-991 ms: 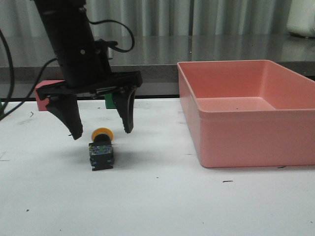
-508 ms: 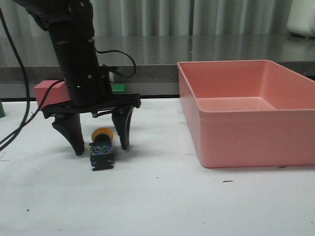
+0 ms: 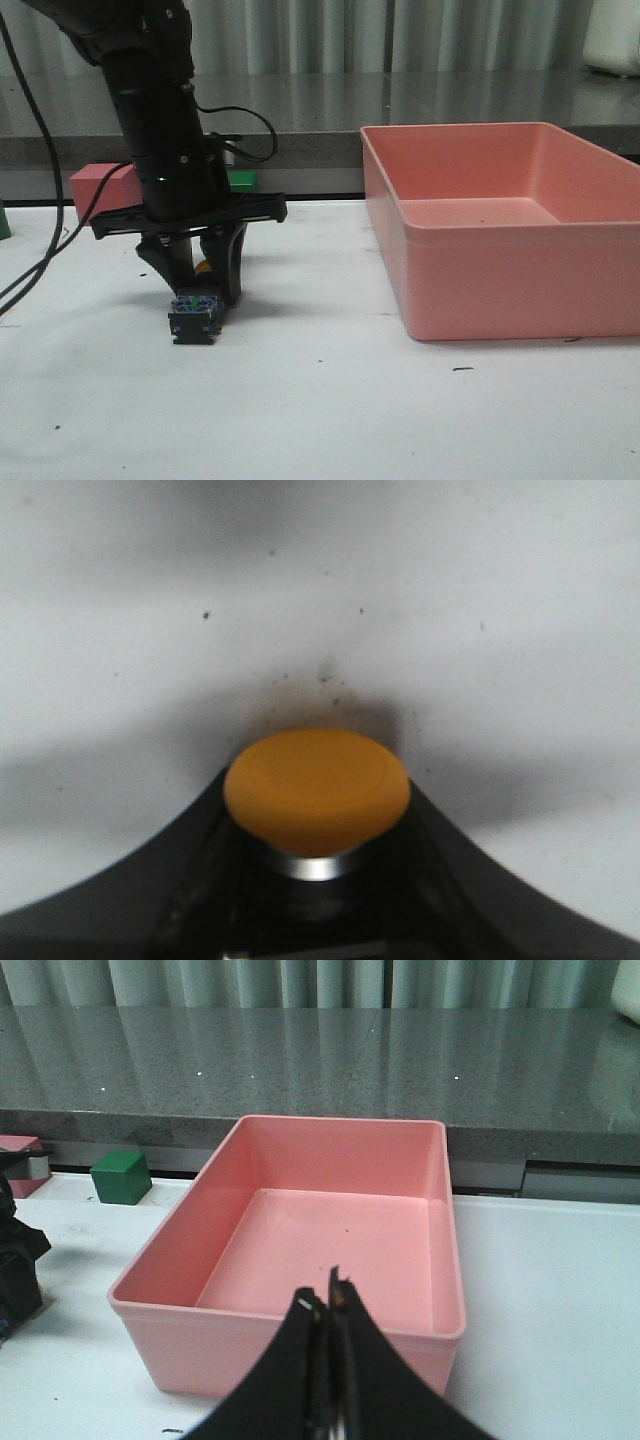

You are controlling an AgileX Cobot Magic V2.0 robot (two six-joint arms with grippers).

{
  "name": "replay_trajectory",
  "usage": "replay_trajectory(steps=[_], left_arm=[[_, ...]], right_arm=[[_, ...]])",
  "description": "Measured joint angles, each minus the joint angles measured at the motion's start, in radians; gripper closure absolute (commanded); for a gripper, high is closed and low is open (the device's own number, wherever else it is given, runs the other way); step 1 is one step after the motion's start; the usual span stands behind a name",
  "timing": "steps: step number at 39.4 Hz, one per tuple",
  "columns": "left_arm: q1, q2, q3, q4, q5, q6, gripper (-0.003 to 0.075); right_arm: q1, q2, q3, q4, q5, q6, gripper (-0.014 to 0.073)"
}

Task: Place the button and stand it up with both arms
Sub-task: 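Lift the button with the left gripper and rotate it cap-up, then lower the button upright onto the table and open the left gripper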

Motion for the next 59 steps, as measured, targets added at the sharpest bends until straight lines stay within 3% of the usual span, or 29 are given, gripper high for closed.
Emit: replay_trajectory(steps=[7,13,22,28,33,44,50,54,59], left_arm=[[-0.033,-0.099,0.056,0.090,-0.112,0.006,0.0533],[-0.062,-0.283,0.214,0.151,-0.329,0.008,0.0533],[-0.064,-0.613,0.615,0.223,-0.778,0.010,0.0533],[-0.064,-0.893,0.983,0.306,-1.215,0.010,0.0533],[-0.052,-1.006,1.174,0.320,-1.489,0.010,0.0533],[-0.019,-0.919,1.242,0.316,-1.732,0.037,0.0533],[-0.019,-0.734,1.242,0.311,-1.872,0.140,0.0531],[-0.019,-0.597,1.242,0.282,-2.036,0.154,0.0531],[-0.019,-0.429,1.233,0.210,-2.125,0.160,0.0531]], right_arm=[[0.000,0.000,0.000,0.000,0.000,0.000,0.0655],[0.000,0.000,0.000,0.000,0.000,-0.001,0.0655],[0.000,0.000,0.000,0.000,0.000,-0.001,0.0655],[0.000,0.000,0.000,0.000,0.000,-0.001,0.0655],[0.000,0.000,0.000,0.000,0.000,-0.001,0.0655],[0.000,0.000,0.000,0.000,0.000,-0.001,0.0655],[0.000,0.000,0.000,0.000,0.000,-0.001,0.0655],[0.000,0.000,0.000,0.000,0.000,-0.001,0.0655],[0.000,0.000,0.000,0.000,0.000,-0.001,0.0655]])
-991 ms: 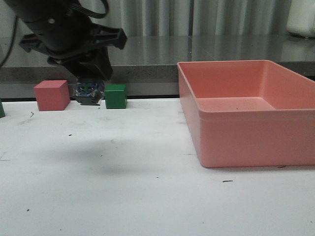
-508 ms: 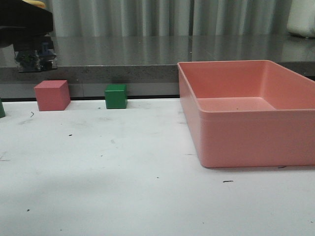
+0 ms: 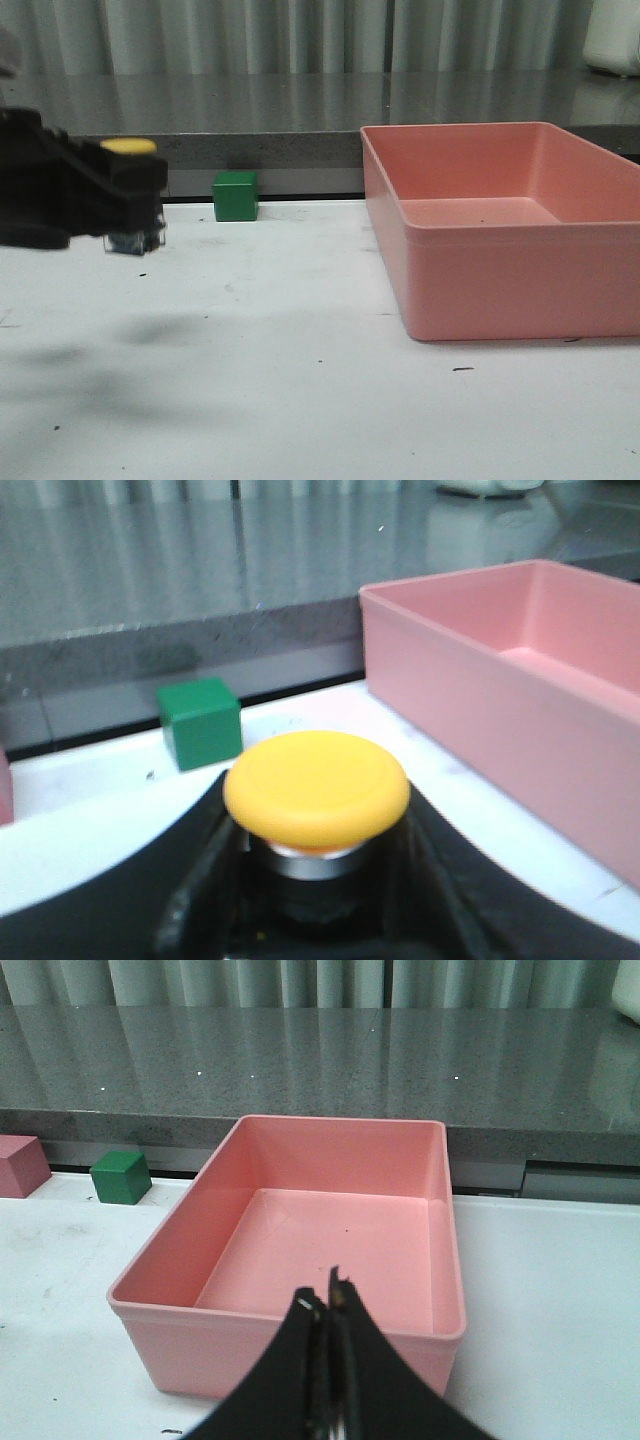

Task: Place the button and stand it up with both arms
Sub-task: 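Lower the button upright onto the table and open the left gripper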

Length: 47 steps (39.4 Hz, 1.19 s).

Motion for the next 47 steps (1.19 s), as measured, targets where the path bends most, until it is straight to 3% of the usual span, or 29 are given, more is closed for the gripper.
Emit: replay_trajectory(steps=[7,23,28,36,40,47], left_arm=[[0.000,0.142,-0.015,-0.033,-0.005,0.000,0.0530],[0.000,0.204,-0.026,-0.046,-0.033,0.002,0.0523],[0.000,0.205,-0.026,-0.046,-0.035,0.002,0.0438],[0.000,0.206,-0.026,-0.046,-0.035,0.003,0.0214],[0.000,0.206,-0.026,-0.046,-0.035,0.003,0.0174],[0.000,0.197,-0.026,-0.046,-0.030,0.003,0.0170]], right_arm=[[0.000,0.000,0.000,0.000,0.000,0.000,0.0655],[0.000,0.000,0.000,0.000,0.000,0.000,0.0655],[0.000,0.000,0.000,0.000,0.000,0.000,0.0655],[0.000,0.000,0.000,0.000,0.000,0.000,0.0655],[0.000,0.000,0.000,0.000,0.000,0.000,0.0655],[0.000,0.000,0.000,0.000,0.000,0.000,0.0655]])
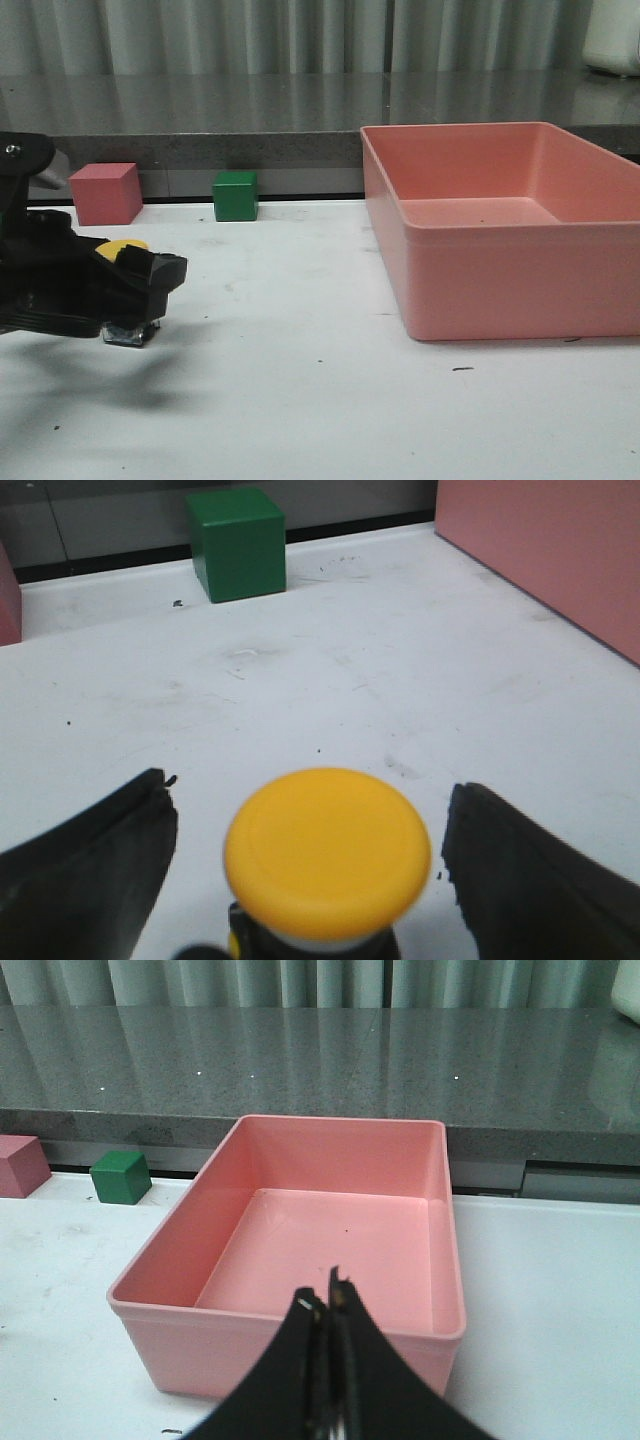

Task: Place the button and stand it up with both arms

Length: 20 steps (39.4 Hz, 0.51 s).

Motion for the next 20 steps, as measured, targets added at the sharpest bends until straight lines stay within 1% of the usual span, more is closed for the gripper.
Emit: replay_trajectory(steps=[4,7,9,20], left_arm=[[0.000,-0.054,0.002,0.000,0.004,0.000,0.0170],[0.000,-0.133,0.003,0.000,0.011,0.000,0.0170],[0.000,-0.198,0.003,0.000,0.041,0.000,0.0170],[0.000,-0.622,0.006,0.000,0.402,0.000,0.0176]], right_arm=[[0.000,0.000,0.000,0.000,0.000,0.000,0.0655],[0.000,0.000,0.000,0.000,0.000,0.000,0.0655],[0.000,0.000,0.000,0.000,0.000,0.000,0.0655],[0.000,0.000,0.000,0.000,0.000,0.000,0.0655]])
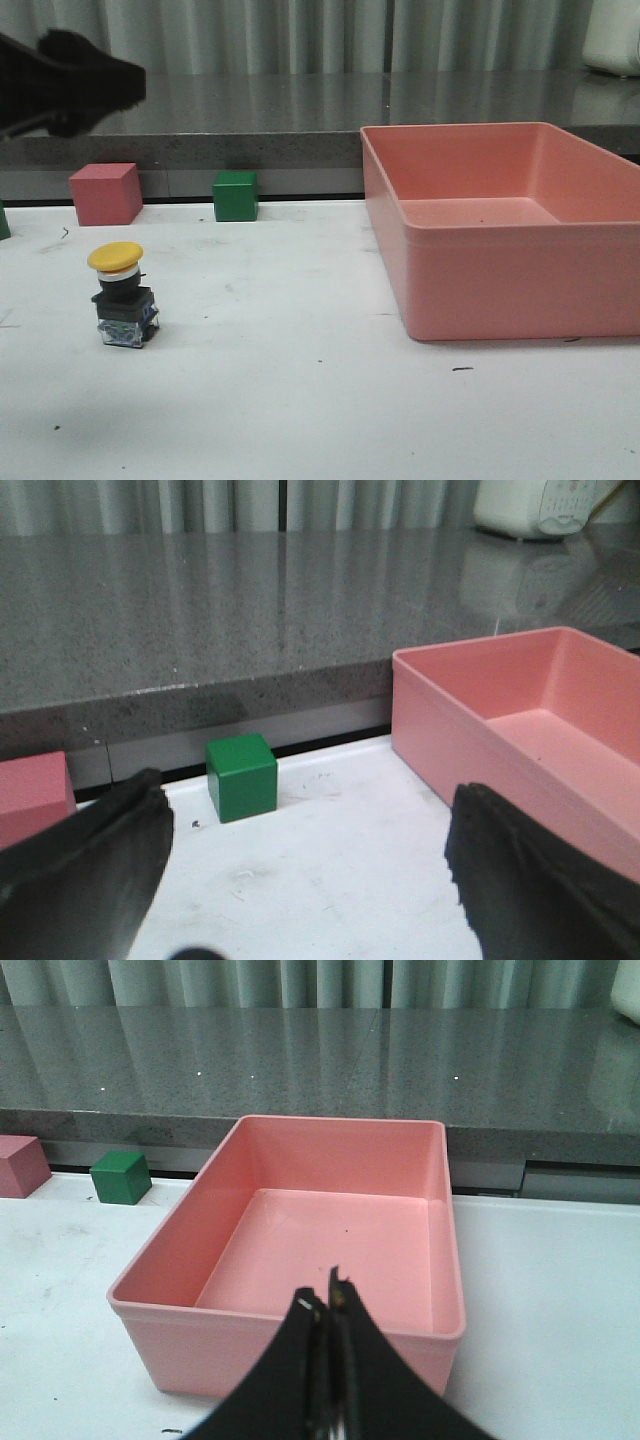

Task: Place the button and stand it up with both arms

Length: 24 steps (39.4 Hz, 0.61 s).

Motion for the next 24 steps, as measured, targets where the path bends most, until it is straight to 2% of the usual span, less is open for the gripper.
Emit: replay_trajectory(steps=[4,8,13,17,24], left_arm=[[0.000,-0.151,0.002,0.000,0.143,0.000,0.0235],[0.000,-0.328,0.004,0.000,0.310,0.000,0.0356],[0.000,-0.578,0.009,0.000,0.607,0.000,0.0589],[0.000,-0.781,0.011,0.000,0.807,0.000,0.0733],[0.000,-1.040,0.011,0.000,1.037,0.000,0.0740]], right_arm=[[0.000,0.000,0.000,0.000,0.000,0.000,0.0655],[0.000,0.000,0.000,0.000,0.000,0.000,0.0655],[0.000,0.000,0.000,0.000,0.000,0.000,0.0655],[0.000,0.000,0.000,0.000,0.000,0.000,0.0655],[0.000,0.000,0.000,0.000,0.000,0.000,0.0655]])
